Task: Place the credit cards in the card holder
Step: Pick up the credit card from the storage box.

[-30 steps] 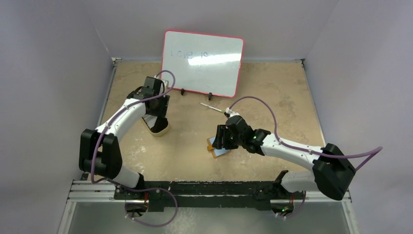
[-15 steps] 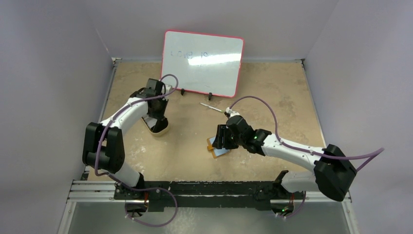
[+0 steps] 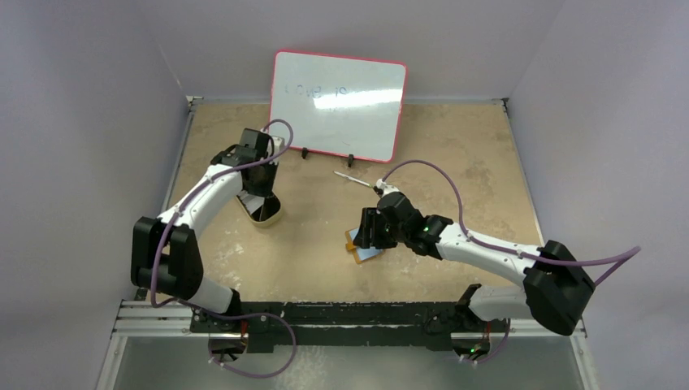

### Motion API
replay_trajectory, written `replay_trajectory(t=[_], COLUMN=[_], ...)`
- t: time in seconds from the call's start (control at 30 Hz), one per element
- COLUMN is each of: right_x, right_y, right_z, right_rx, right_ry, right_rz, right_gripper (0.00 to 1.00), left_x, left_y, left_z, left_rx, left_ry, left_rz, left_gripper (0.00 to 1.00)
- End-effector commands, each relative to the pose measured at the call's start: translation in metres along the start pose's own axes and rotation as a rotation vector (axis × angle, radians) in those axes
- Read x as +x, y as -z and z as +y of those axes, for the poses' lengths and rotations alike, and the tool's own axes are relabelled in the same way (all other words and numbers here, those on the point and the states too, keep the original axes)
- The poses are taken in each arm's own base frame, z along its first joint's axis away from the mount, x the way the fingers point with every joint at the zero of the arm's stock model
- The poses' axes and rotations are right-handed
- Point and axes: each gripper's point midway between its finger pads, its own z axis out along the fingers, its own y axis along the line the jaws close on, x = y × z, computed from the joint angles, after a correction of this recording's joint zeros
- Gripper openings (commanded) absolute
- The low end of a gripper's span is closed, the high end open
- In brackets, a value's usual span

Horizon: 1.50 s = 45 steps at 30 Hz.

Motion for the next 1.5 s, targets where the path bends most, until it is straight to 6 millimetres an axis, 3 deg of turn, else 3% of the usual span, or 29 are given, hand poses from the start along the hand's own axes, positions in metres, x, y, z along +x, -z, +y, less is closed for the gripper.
replay_trajectory(t=[0.0,0.3,0.4,0.53,0.63,0.73,0.87,1.2,1.3,1.47], right_x=[-0.015,-0.020,-0.023,-0.026,-0.026,-0.027,-0.046,-0.069,-0.081,-0.092], right_y=[0.003,0.009,0.011,0.008,0.004,0.007,0.026,0.100,0.118,0.119], right_z=[0.023,0.040,0.042,0.026,0.011,0.010,0.027,0.124,0.136,0.131], right_rx=[-0.072,-0.153,-0.169,-0.095,-0.040,-0.023,-0.090,-0.649,-0.726,-0.677], right_ry=[0.014,-0.016,-0.033,-0.043,-0.045,-0.034,-0.005,-0.040,-0.083,-0.173], right_rz=[-0.033,-0.051,-0.071,-0.088,-0.076,-0.069,-0.142,-0.241,-0.280,-0.261], right_gripper=[0.55,0.55,0.55,0.55,0.55,0.55,0.56,0.55,0.54,0.52], left_x=[-0.026,-0.037,-0.046,-0.058,-0.061,-0.055,-0.056,-0.050,-0.038,-0.024], left_y=[0.031,0.060,0.072,0.086,0.087,0.079,0.088,0.136,0.137,0.150], left_z=[0.008,0.002,-0.018,-0.045,-0.062,-0.080,-0.104,-0.147,-0.155,-0.165], left_rx=[-0.051,-0.019,0.096,0.255,0.362,0.450,0.616,1.019,1.057,1.107], left_ry=[0.056,0.137,0.201,0.334,0.477,0.601,0.688,0.720,0.676,0.573], left_rz=[-0.112,-0.188,-0.257,-0.346,-0.354,-0.274,-0.246,-0.245,-0.202,-0.200], left_gripper=[0.00,0.00,0.00,0.00,0.00,0.00,0.00,0.00,0.00,0.00])
